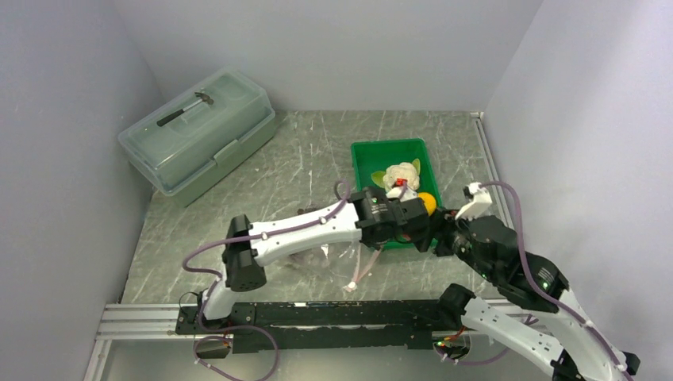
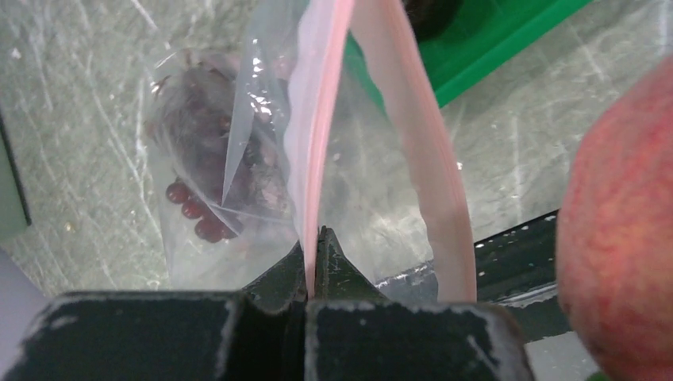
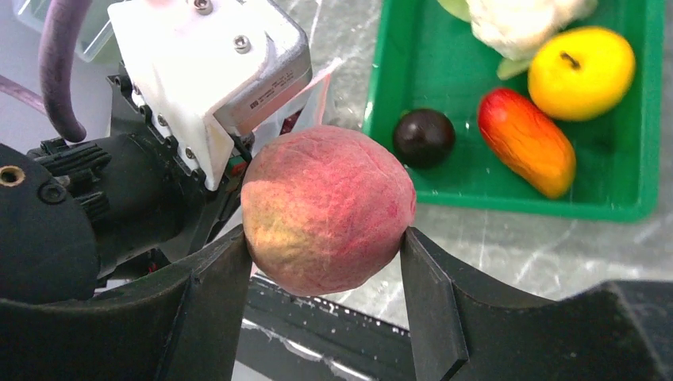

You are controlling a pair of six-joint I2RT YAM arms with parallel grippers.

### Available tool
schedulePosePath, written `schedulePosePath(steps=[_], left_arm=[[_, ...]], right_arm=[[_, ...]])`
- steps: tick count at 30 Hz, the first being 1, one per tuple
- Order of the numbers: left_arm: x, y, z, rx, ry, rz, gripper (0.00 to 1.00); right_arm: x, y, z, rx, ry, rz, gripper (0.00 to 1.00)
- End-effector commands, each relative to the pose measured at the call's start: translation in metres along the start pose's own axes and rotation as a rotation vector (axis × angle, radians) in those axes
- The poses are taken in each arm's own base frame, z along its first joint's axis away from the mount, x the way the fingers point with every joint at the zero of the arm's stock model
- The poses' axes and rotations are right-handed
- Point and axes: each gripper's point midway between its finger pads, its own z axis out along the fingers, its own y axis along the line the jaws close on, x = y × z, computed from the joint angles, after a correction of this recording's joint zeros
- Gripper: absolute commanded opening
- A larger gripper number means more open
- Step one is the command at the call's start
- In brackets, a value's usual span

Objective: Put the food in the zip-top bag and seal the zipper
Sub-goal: Place the fake fruit in the zipper food storage bag.

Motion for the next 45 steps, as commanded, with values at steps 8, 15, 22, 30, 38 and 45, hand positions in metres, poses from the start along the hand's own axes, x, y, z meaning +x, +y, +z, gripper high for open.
schedulePosePath(steps=[8,15,22,30,38,45], left_arm=[[-0.009,-0.025,-0.005,-0.014,-0.038,0.014,0.01],[-0.004,-0.017,-0.011,-0.021,-0.036,-0.001,0.01],[-0.004,-0.014,-0.018,-0.006,-0.042,-0.011,0.0],[-0.015,-0.012,-0.035,0.05,-0.095,-0.029,0.01],[-0.019,-0.01,-0.052,0.108,-0.129,-0.055,0.02],[-0.016,0.0,-0.059,0.101,-0.14,-0.074,0.02]], right_arm=[[0.021,0.01,-0.016,-0.119,0.022,0.213,0.17],[0.031,0.028,0.005,-0.203,0.04,0.298,0.16],[0.027,0.034,0.013,-0.211,0.028,0.308,0.15],[0.041,0.023,0.031,-0.127,0.066,0.297,0.14],[0.047,0.011,0.048,-0.049,0.068,0.29,0.15],[0.052,0.004,0.057,0.001,0.072,0.286,0.15]])
